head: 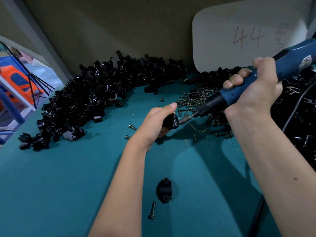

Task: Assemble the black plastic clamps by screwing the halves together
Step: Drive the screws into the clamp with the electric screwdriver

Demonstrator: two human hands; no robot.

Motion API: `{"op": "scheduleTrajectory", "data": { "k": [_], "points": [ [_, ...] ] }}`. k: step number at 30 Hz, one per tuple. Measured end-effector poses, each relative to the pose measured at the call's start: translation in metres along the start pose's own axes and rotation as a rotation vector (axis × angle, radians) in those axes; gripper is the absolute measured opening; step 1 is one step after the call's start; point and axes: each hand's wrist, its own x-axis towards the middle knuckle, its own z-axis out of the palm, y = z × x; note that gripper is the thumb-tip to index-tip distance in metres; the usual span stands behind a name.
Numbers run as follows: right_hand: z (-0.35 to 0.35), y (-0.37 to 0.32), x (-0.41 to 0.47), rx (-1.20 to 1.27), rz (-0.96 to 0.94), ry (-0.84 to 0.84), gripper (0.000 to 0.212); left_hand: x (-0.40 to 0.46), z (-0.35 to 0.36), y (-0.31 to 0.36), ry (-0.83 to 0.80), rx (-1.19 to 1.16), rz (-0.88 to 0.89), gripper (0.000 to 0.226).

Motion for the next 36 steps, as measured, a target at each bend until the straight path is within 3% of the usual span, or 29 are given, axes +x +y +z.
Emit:
{"op": "scheduleTrajectory", "data": {
  "k": [17, 21, 27, 33, 36],
  "points": [
    [0.000, 0.002, -0.002, 0.001, -0.013, -0.011, 0.018, 0.002, 0.004, -0.001, 0.068, 0.049, 0.019, 0.042],
    [0.000, 0.002, -0.002, 0.006, -0.015, -0.011, 0.019, 0.003, 0.006, -0.002, 0.077, 0.064, 0.058, 0.046],
    [0.000, 0.003, -0.002, 0.016, -0.017, -0.003, 0.019, 0.005, 0.011, -0.003, 0.165, 0.069, 0.133, 0.069],
    [-0.001, 0.003, -0.002, 0.009, -0.014, 0.026, 0.018, 0.006, 0.014, -0.004, 0.207, 0.161, 0.143, 0.050],
    [0.001, 0.001, -0.002, 0.028, -0.012, 0.016, 0.017, 0.008, 0.015, -0.004, 0.217, 0.087, 0.140, 0.063]
  ]
}}
